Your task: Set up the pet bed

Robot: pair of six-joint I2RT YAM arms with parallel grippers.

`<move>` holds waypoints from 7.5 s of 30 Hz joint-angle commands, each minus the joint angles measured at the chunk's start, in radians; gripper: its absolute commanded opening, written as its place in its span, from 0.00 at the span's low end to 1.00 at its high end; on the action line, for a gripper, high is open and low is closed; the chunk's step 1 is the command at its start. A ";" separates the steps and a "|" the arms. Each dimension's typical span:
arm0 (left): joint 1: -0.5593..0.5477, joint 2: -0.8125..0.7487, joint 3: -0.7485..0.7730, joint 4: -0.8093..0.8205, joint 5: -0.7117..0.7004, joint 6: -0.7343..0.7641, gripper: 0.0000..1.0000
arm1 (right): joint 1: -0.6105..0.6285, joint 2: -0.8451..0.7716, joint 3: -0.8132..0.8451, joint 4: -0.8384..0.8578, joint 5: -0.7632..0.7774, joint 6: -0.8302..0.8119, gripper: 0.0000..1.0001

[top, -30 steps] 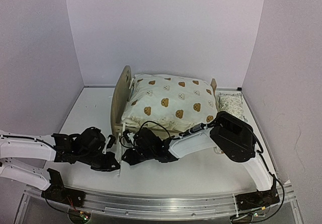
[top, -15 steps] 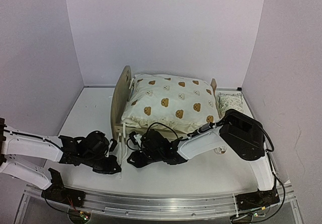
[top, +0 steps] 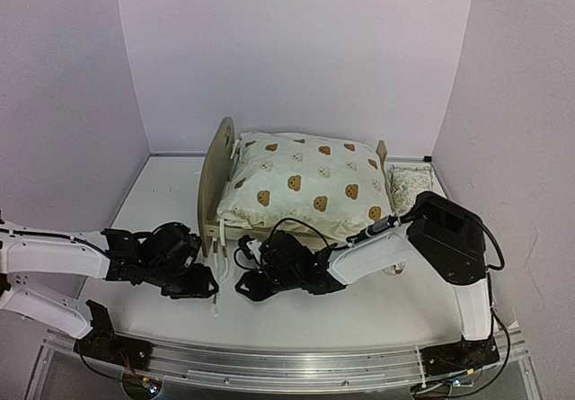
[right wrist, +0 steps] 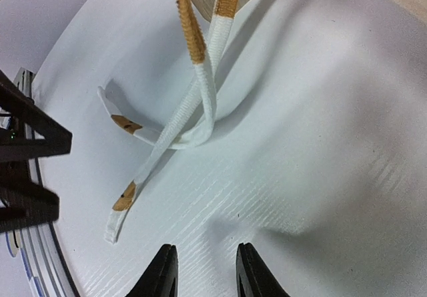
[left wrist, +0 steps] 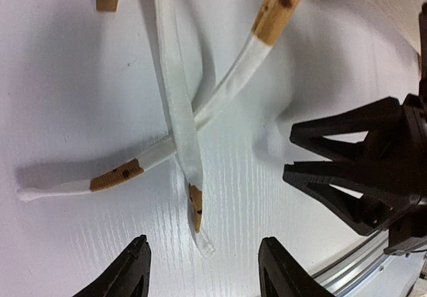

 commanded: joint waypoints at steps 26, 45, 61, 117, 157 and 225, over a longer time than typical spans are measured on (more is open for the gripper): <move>0.076 0.045 0.022 -0.091 -0.279 -0.296 0.54 | 0.006 -0.177 -0.206 0.124 -0.011 -0.024 0.32; 0.106 0.053 0.125 -0.355 -0.236 -0.722 0.88 | 0.006 -0.192 -0.263 0.174 -0.001 -0.019 0.32; 0.110 0.126 0.082 -0.182 -0.161 -0.855 0.61 | 0.006 -0.208 -0.309 0.188 0.032 -0.025 0.32; 0.066 0.322 0.167 0.226 -0.328 -0.100 0.00 | -0.047 -0.236 -0.316 0.197 0.092 -0.155 0.30; -0.011 0.210 -0.029 0.658 -0.202 0.195 0.00 | -0.083 -0.221 -0.305 0.305 0.148 -0.291 0.25; -0.016 0.371 0.033 0.925 -0.211 0.344 0.00 | -0.089 -0.142 -0.271 0.481 0.027 -0.228 0.05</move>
